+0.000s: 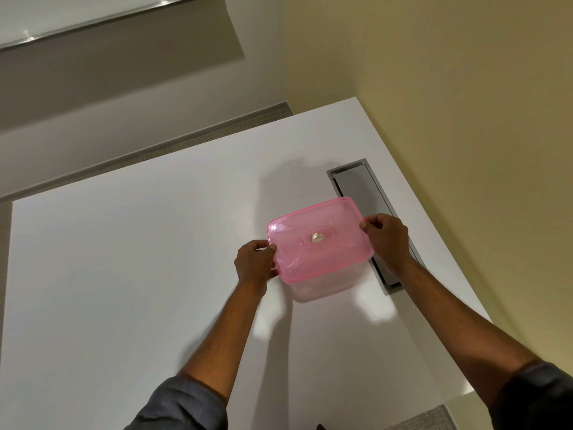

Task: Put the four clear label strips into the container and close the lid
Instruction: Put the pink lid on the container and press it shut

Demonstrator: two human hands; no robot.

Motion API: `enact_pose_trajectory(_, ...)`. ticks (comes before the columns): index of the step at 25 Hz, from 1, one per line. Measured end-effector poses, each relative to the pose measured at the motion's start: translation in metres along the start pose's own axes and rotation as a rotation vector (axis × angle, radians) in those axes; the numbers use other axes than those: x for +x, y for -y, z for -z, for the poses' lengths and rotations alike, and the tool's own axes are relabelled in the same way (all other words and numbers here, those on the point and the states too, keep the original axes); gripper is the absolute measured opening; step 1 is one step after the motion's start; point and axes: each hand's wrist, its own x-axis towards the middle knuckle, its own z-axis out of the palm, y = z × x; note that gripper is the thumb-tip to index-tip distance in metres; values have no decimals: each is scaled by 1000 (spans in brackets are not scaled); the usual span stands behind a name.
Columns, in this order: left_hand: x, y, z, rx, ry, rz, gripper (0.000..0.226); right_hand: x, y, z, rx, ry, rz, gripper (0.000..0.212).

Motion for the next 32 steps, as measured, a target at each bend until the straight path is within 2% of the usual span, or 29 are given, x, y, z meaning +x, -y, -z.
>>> enact_pose_trajectory(5, -1, 3, 1, 39, -14, -74, 16, -4, 1, 0, 6, -10, 27, 13)
enact_pose_trajectory(9, -3, 10, 0, 69, -36, -139, 25, -6, 3, 2, 11, -37, 42, 11)
enact_pose_trajectory(16, -2, 18, -3, 51, -46, -153, 36, -12, -4, 1, 18, -29, 12, 13)
enact_pose_trajectory(19, 2, 10, -8, 158, -76, -218, 47, -11, -2, 1, 17, -23, -1, 13)
enact_pose_trajectory(22, 17, -6, -19, 334, -129, -340, 49, -10, -1, 2, 28, -12, -40, 11)
enact_pose_trajectory(27, 41, -23, -43, 508, -186, -327, 64, -10, -4, -2, 86, -36, -92, 5)
enact_pose_trajectory(32, 55, -25, -53, 556, -248, -383, 57, -6, -9, -6, 116, -64, -98, 3)
